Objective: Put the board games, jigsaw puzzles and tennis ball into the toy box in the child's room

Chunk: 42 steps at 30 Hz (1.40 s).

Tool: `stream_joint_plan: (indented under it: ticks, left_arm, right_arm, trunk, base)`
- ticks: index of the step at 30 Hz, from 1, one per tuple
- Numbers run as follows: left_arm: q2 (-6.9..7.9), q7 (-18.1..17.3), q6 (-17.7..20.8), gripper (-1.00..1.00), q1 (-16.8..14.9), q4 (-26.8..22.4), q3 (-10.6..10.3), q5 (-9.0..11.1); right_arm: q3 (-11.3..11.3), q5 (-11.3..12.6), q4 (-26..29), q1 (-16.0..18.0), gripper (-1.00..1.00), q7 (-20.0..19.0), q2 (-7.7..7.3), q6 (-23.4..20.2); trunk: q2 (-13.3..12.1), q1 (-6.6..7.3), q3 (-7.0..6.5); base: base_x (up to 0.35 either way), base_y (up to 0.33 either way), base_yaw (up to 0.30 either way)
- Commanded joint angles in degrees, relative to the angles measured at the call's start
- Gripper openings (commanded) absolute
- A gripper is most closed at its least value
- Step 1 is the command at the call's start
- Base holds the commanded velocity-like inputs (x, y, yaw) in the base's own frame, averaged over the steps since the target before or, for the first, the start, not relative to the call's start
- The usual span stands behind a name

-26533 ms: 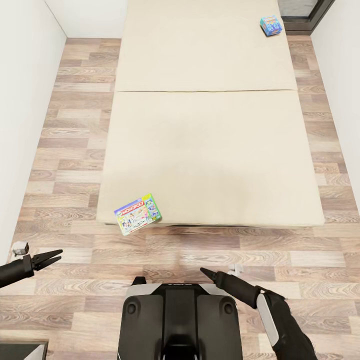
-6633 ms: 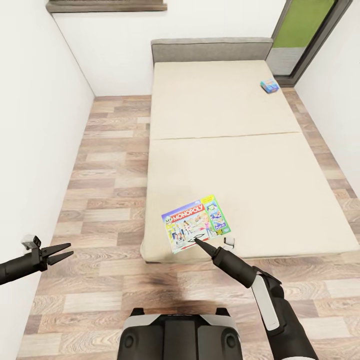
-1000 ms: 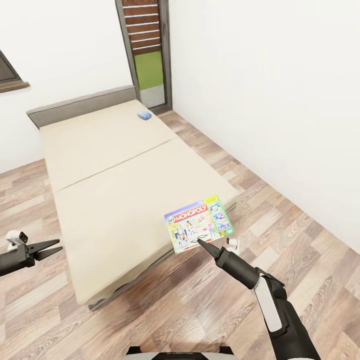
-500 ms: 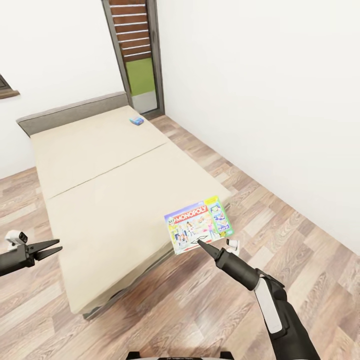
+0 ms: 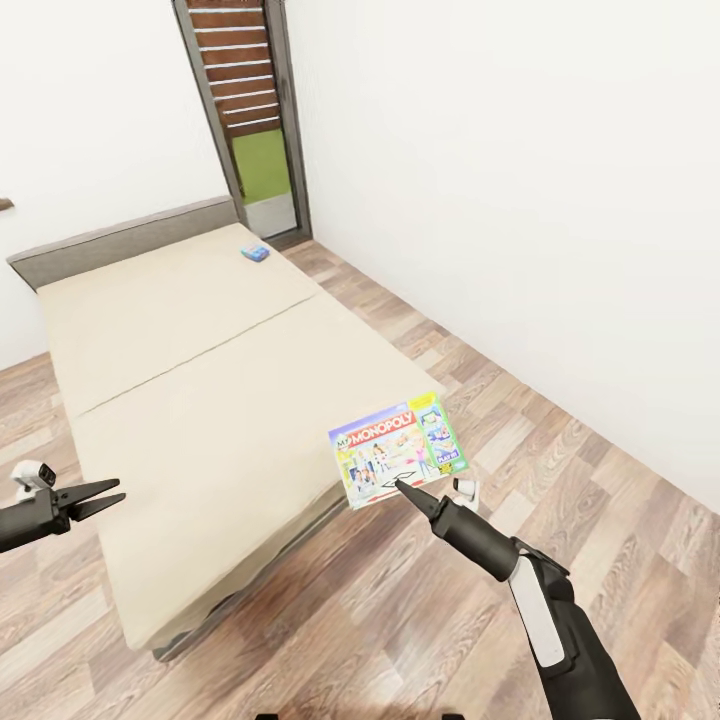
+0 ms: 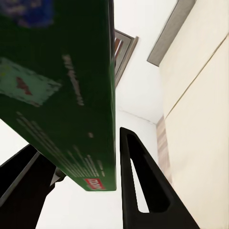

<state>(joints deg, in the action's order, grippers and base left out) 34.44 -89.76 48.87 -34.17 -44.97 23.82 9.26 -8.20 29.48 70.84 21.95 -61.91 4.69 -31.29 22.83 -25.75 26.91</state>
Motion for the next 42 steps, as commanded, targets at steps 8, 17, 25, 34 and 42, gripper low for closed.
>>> stream_joint_plan:
  ticks: [8, 17, 25, 34, 42]
  left_arm:
    - [-0.14, -0.2, 0.6, 1.00, 0.0, 0.0, 0.0, 0.0]
    - [-0.39, -0.2, 0.6, 1.00, 0.0, 0.0, -1.1, 0.0]
    - [-1.24, -0.2, 0.6, 1.00, -0.1, 0.1, -7.6, -0.1]
    - [-7.34, -0.2, 0.1, 1.00, -0.3, 0.0, -13.3, -0.6]
    - [-8.96, -0.2, -0.4, 1.00, -0.4, 0.1, -19.2, -1.1]
  right_arm:
    - [-0.1, 0.1, 0.0, 0.0, -1.00, -0.1, 0.05, -0.4]
    - [-0.2, 0.1, 0.0, 0.0, -1.00, -0.1, 0.02, -0.4]
    - [-0.4, 0.3, -0.6, -0.8, -1.00, 0.4, -0.44, -0.6]
    - [-3.7, 1.2, -1.4, -6.7, -1.00, -0.1, -8.11, -1.3]
    - [-11.0, 0.6, -10.6, -17.9, -1.00, -12.1, -10.93, 9.1]
  trunk:
    - [0.1, -0.03, -0.65]
    - [0.1, -0.03, -1.47]
    - [0.1, -0.03, -2.20]
    - [0.1, -0.03, -3.03]
    - [0.1, -0.03, -3.75]
  base:
    - [0.000, 0.000, -0.140]
    - [0.000, 0.000, -0.142]
    - [0.000, 0.000, -0.149]
    - [0.000, 0.000, -0.156]
    - [0.000, 0.000, -0.156]
